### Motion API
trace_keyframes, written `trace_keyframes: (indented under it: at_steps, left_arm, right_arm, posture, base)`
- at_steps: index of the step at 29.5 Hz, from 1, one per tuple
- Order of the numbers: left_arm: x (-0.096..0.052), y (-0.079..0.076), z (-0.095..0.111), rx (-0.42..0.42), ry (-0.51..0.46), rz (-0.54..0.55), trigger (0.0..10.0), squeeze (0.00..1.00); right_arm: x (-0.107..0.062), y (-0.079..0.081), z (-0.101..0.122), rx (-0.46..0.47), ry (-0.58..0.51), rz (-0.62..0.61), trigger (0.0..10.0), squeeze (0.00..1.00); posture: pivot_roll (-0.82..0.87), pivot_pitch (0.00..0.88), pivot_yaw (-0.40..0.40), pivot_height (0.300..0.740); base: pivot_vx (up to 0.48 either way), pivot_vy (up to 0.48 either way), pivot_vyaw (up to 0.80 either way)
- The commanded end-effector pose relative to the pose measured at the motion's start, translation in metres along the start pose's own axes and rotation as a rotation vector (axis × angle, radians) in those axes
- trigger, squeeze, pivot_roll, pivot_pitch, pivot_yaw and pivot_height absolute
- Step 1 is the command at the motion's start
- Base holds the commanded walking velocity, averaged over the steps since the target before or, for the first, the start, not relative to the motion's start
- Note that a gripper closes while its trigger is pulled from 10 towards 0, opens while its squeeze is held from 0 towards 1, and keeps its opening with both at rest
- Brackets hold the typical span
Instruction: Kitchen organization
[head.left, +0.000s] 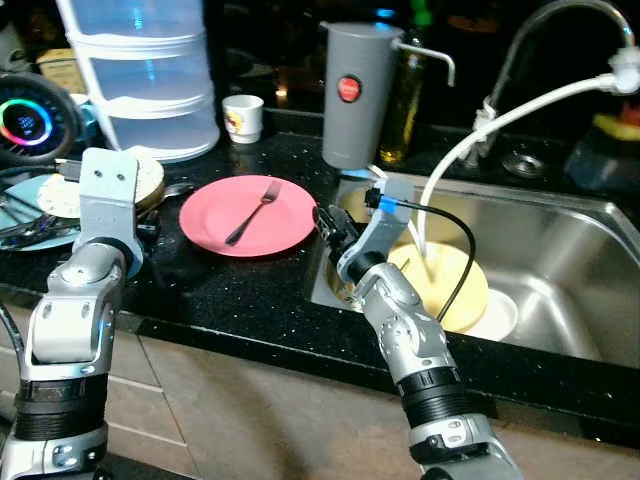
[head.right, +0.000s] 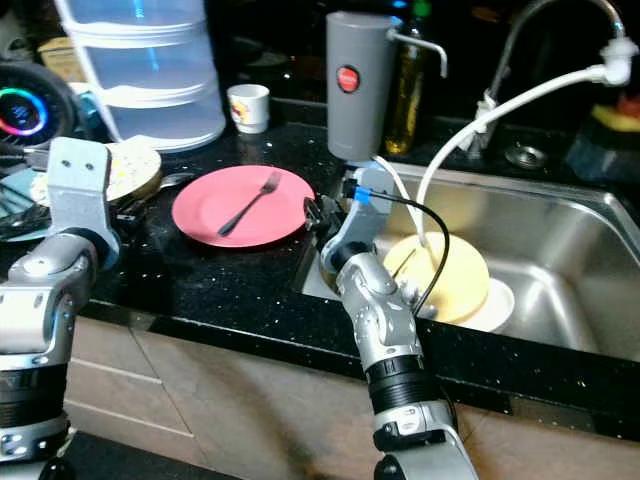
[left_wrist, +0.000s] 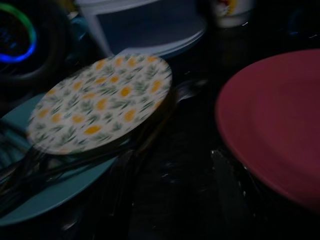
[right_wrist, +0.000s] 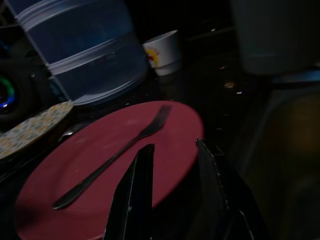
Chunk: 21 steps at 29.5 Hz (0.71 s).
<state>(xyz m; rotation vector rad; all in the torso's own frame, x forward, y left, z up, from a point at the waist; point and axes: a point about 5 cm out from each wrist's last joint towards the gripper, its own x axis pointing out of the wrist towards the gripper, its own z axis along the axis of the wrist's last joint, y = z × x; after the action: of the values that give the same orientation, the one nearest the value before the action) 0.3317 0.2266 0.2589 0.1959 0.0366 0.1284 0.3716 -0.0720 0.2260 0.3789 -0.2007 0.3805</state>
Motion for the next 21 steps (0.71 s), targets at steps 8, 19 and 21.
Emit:
trace_keyframes:
  at_steps: [8, 19, 21]
  left_arm:
    - [-0.0008, -0.0080, 0.0019, 0.015, -0.003, -0.056, 10.0, 0.00]
    - [0.0008, -0.0056, -0.0012, 0.027, 0.014, -0.044, 10.0, 0.00]
    - [0.0010, -0.0046, -0.0025, 0.016, 0.026, -0.039, 10.0, 0.00]
  right_arm:
    - [-0.0019, -0.0059, 0.0001, 0.023, 0.012, -0.036, 10.0, 0.00]
    - [-0.0010, -0.0055, 0.0001, 0.017, 0.018, -0.039, 10.0, 0.00]
    - [-0.0009, -0.0057, -0.0001, 0.010, 0.023, -0.042, 10.0, 0.00]
  posture:
    - [0.06, 0.072, -0.048, 0.740]
    - [0.06, 0.063, -0.046, 0.740]
    - [0.06, 0.063, -0.046, 0.740]
  base:
    - [0.000, 0.000, -0.46]
    - [0.000, 0.000, -0.80]
    - [0.000, 0.000, -0.80]
